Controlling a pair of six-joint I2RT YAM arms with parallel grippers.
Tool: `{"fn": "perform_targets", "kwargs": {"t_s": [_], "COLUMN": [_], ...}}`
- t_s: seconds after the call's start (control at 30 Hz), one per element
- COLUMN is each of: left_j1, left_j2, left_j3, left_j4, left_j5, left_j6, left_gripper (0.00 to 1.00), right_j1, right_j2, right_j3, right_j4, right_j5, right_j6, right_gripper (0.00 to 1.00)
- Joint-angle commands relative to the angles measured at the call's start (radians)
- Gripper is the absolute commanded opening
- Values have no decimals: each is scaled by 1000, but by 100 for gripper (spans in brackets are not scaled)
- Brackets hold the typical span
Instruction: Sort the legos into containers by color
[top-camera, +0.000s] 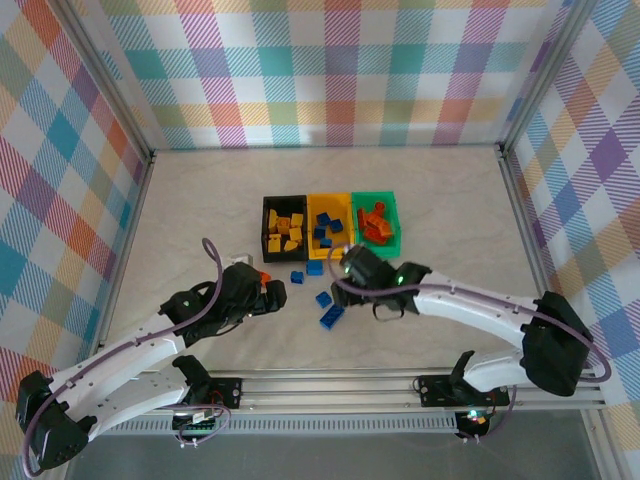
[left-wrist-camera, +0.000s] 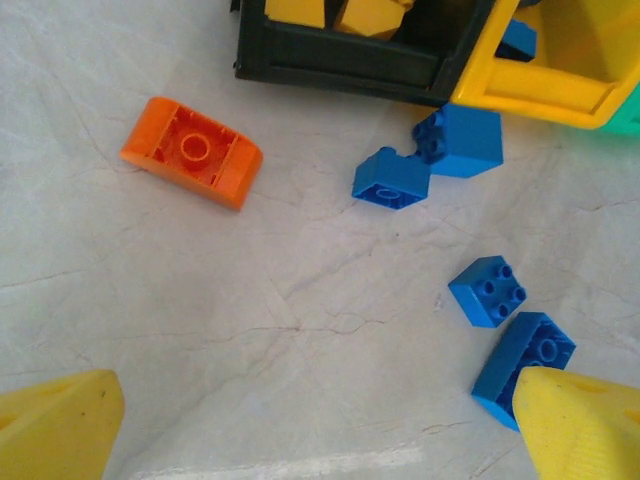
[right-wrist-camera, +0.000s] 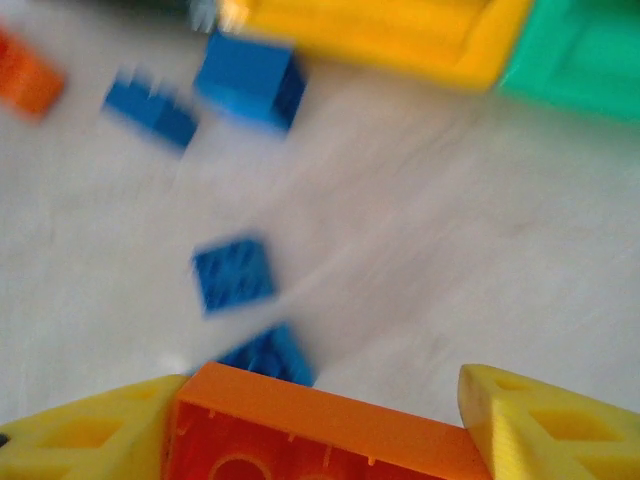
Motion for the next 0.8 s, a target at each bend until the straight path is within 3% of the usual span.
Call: {"fn": "perform_targets", "kwargs": {"t_s": [0.0,0.2,0.4,0.63,0.77], "left_j1": [11,12,14,14,16], "left_j2": [1,2,-28,-31,-17], "left_j3": [-14,-23,-35,-38,-25], "left_j4": [-10,-18,-34,-40,-33], "left_j5": [-10,-1,2,2,5], "left_j6": [-19,-30,-43,-43,-26], "left_gripper": [100,100,100,100,100], "right_j1": [-136,-339,-429,-443,-441], "right_j2": [74,358,540,568,519], "right_j3": [111,362,530,586,568], "right_j4": [37,62,26,11,18], "right_j5": [-38,-75,-79,-90,-108], "right_j6": [-97,-112,-82,-76,-74], "right_gripper": [62,62,62,87,90]}}
